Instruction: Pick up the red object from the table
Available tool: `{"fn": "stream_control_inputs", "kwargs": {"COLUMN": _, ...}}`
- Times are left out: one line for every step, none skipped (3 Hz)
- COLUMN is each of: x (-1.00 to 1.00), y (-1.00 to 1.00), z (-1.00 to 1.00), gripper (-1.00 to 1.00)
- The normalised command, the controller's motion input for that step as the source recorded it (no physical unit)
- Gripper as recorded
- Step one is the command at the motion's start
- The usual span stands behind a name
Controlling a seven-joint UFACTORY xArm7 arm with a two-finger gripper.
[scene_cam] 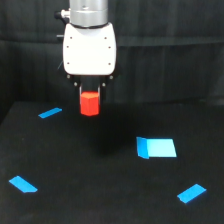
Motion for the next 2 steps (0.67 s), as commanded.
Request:
{"fn": "stream_control_inputs", "kwargs": {"x": 0.03, "y": -0.03, "z": 0.05, "gripper": -0.93}}
{"fn": "stream_control_inputs", "kwargs": {"x": 0.03, "y": -0.07, "z": 0.1, "gripper": -0.98}}
